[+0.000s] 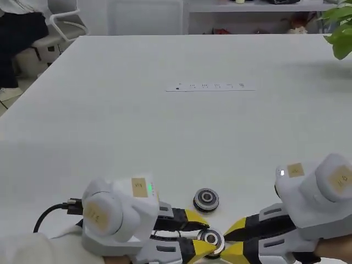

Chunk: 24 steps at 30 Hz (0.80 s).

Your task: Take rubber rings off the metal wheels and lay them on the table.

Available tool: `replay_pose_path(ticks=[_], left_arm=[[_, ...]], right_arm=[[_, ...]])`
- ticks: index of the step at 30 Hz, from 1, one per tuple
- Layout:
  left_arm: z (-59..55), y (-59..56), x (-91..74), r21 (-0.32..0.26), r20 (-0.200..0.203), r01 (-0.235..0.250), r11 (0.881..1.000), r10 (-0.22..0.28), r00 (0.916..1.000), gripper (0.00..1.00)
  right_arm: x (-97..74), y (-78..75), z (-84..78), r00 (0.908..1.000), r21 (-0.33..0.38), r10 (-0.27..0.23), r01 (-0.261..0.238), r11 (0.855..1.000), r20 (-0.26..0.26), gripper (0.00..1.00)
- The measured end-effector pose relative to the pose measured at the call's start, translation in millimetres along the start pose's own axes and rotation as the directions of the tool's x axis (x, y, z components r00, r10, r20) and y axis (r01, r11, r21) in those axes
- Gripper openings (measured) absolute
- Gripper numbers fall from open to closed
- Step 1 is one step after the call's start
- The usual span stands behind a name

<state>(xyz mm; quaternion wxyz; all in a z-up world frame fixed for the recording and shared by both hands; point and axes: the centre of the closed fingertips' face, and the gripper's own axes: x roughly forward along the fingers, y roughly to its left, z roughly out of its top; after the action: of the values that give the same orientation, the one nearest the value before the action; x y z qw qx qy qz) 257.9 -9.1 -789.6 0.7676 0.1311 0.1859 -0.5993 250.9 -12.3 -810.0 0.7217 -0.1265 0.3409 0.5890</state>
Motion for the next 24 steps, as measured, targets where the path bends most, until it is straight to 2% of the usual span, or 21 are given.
replay_pose_path(ticks=[4,5,16,24], left_arm=[[-0.2,-3.6,2.1,0.011,0.005,0.021,1.0,-0.021,0.9998,0.15],[1.3,-1.8,2.2,0.018,0.016,0.009,1.0,-0.01,0.9998,0.15],[0.4,-4.9,0.3,-0.002,0.025,0.007,1.0,-0.007,0.9997,0.14],[0.0,-6.0,-0.9,-0.001,0.036,0.005,1.0,-0.005,0.9994,0.14]], right_arm=[[0.1,-0.7,-0.9,1.0,-0.008,-0.003,0.003,1.0,-0.003,0.11],[-0.1,-0.9,-0.8,1.0,-0.015,-0.002,0.002,1.0,-0.004,0.09],[-1.7,-3.0,-0.1,0.9998,-0.062,-0.018,0.018,0.998,-0.006,0.02],[-1.8,-4.9,-1.2,0.9996,-0.029,-0.026,0.026,0.999,-0.01,0.0]])
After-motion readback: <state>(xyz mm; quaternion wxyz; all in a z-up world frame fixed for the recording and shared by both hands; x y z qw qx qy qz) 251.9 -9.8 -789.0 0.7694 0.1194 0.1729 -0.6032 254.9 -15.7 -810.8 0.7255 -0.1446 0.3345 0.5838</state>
